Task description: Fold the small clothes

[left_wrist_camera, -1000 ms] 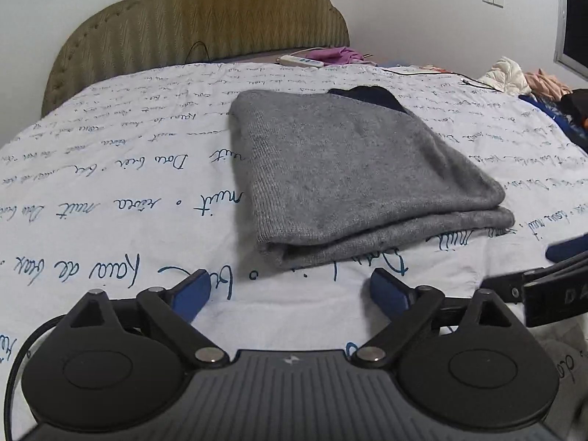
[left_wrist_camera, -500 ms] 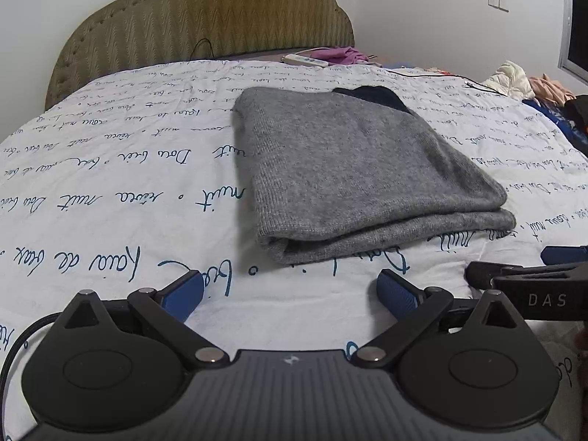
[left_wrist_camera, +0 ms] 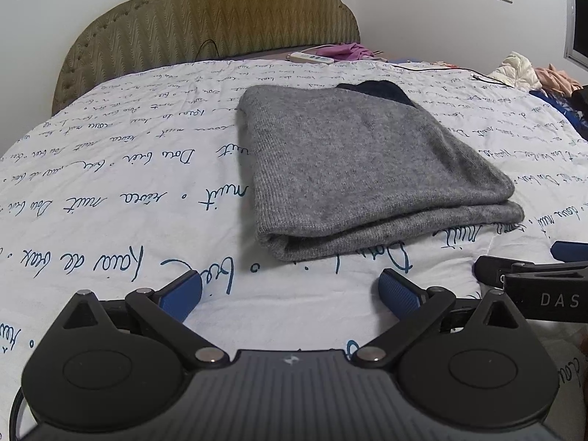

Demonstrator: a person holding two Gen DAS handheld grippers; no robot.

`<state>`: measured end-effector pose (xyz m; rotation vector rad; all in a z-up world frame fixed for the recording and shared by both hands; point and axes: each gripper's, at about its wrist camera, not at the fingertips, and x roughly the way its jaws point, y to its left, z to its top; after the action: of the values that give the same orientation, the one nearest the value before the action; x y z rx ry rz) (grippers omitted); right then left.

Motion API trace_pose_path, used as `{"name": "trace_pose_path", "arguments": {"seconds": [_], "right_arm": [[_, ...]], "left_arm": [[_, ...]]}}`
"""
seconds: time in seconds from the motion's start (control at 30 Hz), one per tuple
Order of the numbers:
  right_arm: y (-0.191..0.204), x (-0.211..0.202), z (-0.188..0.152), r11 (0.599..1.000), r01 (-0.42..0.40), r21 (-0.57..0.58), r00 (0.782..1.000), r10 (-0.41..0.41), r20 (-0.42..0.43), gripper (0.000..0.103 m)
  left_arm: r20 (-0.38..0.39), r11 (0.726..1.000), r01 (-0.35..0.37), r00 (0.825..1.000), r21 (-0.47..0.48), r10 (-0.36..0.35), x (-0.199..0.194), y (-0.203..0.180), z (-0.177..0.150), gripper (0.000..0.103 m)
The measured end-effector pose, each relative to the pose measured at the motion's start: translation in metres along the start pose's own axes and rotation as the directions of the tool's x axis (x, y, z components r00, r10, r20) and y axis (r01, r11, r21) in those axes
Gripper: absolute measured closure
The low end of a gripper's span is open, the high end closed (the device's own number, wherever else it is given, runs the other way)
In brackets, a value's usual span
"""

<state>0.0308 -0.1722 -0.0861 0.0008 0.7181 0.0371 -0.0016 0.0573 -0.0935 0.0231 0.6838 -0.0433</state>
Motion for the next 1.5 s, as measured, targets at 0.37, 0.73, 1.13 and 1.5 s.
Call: {"name": "trace_pose_path", "arguments": {"seconds": [0.37,0.73,1.13,1.5], "right_arm": [[0.0021,-0.0019,-0.0014,1.0,0.006,-0.004,1.0,-0.006,0.009,0.0],[0.0024,-0.0022,-0.0009,1.0,0.009,-0.006,1.0,-0.009,0.009,0.0],[0.0023,-0.0019,-0.0006,1.0,0.008,-0.006,1.0,-0.008,0.009,0.0],[0.0027,-0.0023,-0.0007,1.0,0.007,-0.006,1.0,-0.007,0.007,0.0]], "left_arm": [[0.001,1.0,-0.01,1.0,0.001,0.01,0.0001,-0.0002,-0.0003,0.0],[-0.011,1.0,0.004,1.0,-0.01,-0.004,0.0012,0.0029,0.0017,0.0],[-0.03,1.0,-0.014,0.999,-0.017,0.014,0.0019,0.0005,0.0038,0.0],[-0.038,1.0,0.001,0.999,-0.023,-0.001,-0.0001,0.003,0.0039,0.0]]}}
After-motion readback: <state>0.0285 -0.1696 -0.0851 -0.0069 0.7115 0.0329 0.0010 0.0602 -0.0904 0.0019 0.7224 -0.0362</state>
